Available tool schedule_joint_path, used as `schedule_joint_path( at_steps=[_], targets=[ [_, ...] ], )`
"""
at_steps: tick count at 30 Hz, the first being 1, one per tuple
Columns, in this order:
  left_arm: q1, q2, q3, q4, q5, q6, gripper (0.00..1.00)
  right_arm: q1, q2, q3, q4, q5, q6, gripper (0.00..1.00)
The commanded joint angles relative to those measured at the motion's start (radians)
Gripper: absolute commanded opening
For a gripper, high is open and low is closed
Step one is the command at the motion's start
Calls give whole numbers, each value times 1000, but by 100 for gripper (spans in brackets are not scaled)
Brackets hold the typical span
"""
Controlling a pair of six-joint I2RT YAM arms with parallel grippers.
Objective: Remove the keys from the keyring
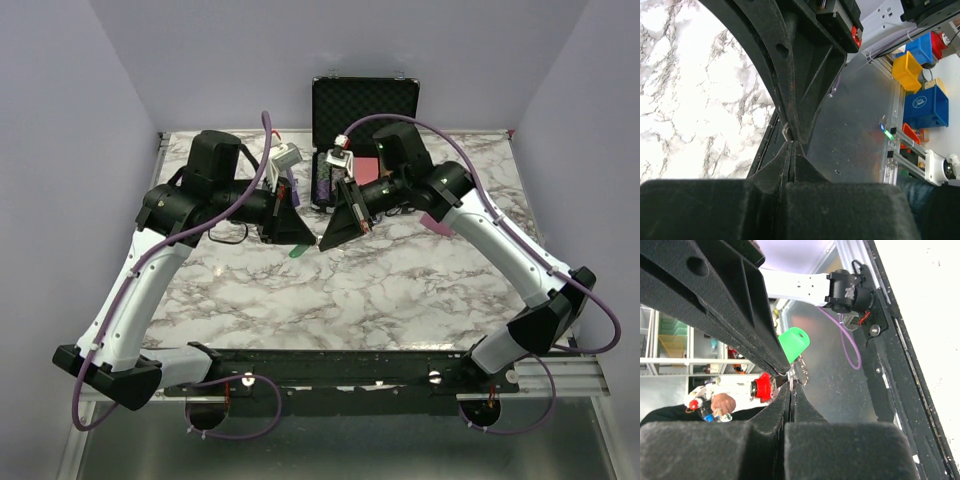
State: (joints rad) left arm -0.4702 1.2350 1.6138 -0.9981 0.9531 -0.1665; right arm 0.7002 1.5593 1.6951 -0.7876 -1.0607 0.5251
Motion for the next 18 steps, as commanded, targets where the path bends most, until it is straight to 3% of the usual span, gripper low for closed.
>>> schedule_joint_path(
  at_steps=[1,12,18],
  targets=[
    [-7,-22,9,-43,-69,36,0,-2,-39,-6,-16,125,-4,1],
    [-7,-130,-123,237,-431,-276,0,-4,-73,-5,13,533,46,1],
    [-7,-183,-264,303,-654,-467,0,-4,-84,-25,-2,643,56,1]
  ],
)
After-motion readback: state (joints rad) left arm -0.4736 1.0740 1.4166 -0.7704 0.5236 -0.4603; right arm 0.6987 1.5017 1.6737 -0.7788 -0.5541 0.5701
